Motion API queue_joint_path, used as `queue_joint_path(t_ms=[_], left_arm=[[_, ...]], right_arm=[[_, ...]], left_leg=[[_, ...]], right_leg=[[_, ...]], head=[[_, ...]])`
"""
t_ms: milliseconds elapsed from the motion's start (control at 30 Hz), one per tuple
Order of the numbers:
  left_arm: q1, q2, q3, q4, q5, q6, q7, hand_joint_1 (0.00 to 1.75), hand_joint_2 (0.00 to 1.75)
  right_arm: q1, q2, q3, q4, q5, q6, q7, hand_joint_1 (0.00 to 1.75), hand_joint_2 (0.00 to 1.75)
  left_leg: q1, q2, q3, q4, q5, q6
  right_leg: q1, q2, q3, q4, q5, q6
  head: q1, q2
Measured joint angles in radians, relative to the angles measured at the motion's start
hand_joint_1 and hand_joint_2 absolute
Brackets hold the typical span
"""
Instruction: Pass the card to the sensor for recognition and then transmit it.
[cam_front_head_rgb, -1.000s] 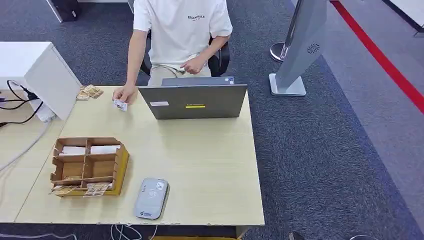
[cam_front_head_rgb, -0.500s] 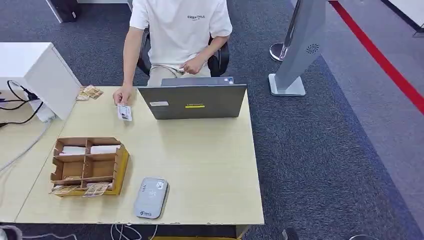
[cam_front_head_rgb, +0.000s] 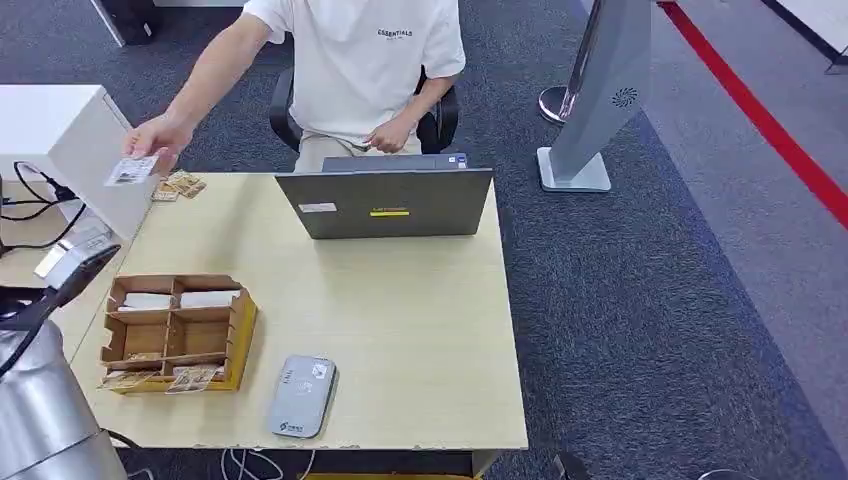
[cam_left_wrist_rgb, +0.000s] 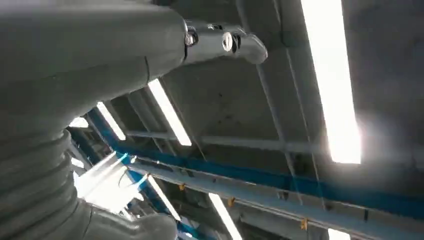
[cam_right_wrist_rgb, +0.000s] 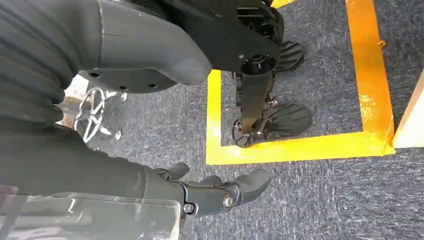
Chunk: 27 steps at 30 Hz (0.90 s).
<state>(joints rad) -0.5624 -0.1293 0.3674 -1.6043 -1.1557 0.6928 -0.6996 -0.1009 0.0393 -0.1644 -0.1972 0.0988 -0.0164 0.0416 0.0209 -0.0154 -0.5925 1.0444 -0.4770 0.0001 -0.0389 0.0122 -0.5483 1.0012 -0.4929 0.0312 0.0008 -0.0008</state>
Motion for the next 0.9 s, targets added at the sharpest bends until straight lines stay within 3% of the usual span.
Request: queue_joint_path(t_ms=[67,167,233,300,367,500,900], left_arm=[[-0.076,0.006,0.005,0.130,-0.167,0.000,0.067,0.00,1.75],[-0.178,0.036,-0.016,0.347,-0.306,-0.020,0.272,0.00,1.75],[-0.294,0.059,-0.089,0.575,-0.374,-0.167,0.509,0.00,1.75],[-0.384,0.083,-0.170,0.734,-0.373,-0.297,0.645,0.00,1.75],[-0.437,0.090,-0.237,0.849,-0.368,-0.359,0.689,0.00,1.75],[-0.477,0.104,-0.330,0.958,-0.340,-0.380,0.716,0.00,1.75],[-0.490,0.137,-0.435,1.044,-0.297,-0.378,0.723,0.00,1.75]], right_arm=[[0.000,0.000,0.000,0.000,0.006,0.002,0.002,0.00,1.75],[-0.007,0.000,0.000,0.000,0.004,0.003,0.005,0.00,1.75],[-0.002,0.000,-0.002,0.000,-0.005,0.003,0.007,0.00,1.75],[0.002,0.000,-0.005,0.001,-0.009,0.003,0.000,0.00,1.75],[0.009,0.000,-0.009,0.001,-0.010,0.004,-0.002,0.00,1.75],[0.016,0.000,-0.010,0.001,-0.006,0.005,-0.004,0.00,1.75],[0.018,0.000,-0.011,0.001,0.000,0.006,-0.004,0.00,1.75]], left_leg=[[0.000,-0.003,-0.002,0.000,0.002,0.000],[0.000,0.000,-0.001,0.000,0.002,-0.001],[0.000,-0.002,-0.004,0.001,0.005,0.000],[0.000,-0.001,-0.005,0.001,0.005,0.000],[0.000,0.000,-0.006,0.001,0.005,0.000],[0.000,0.003,-0.006,0.001,0.004,0.000],[0.000,0.003,-0.007,0.000,0.005,0.000]], right_leg=[[0.000,-0.003,0.000,0.000,0.000,0.000],[0.000,0.000,-0.003,0.000,0.002,0.000],[0.000,-0.001,-0.004,0.000,0.003,0.001],[0.000,0.000,-0.005,0.000,0.005,0.001],[0.000,0.001,-0.005,0.001,0.005,0.001],[0.000,0.005,-0.006,0.001,0.005,0.001],[0.000,0.004,-0.008,0.001,0.005,0.001]], head=[[0.001,0.000],[0.002,0.000],[0.002,0.000],[0.000,0.000],[0.000,0.000],[0.002,0.000],[0.000,0.000]])
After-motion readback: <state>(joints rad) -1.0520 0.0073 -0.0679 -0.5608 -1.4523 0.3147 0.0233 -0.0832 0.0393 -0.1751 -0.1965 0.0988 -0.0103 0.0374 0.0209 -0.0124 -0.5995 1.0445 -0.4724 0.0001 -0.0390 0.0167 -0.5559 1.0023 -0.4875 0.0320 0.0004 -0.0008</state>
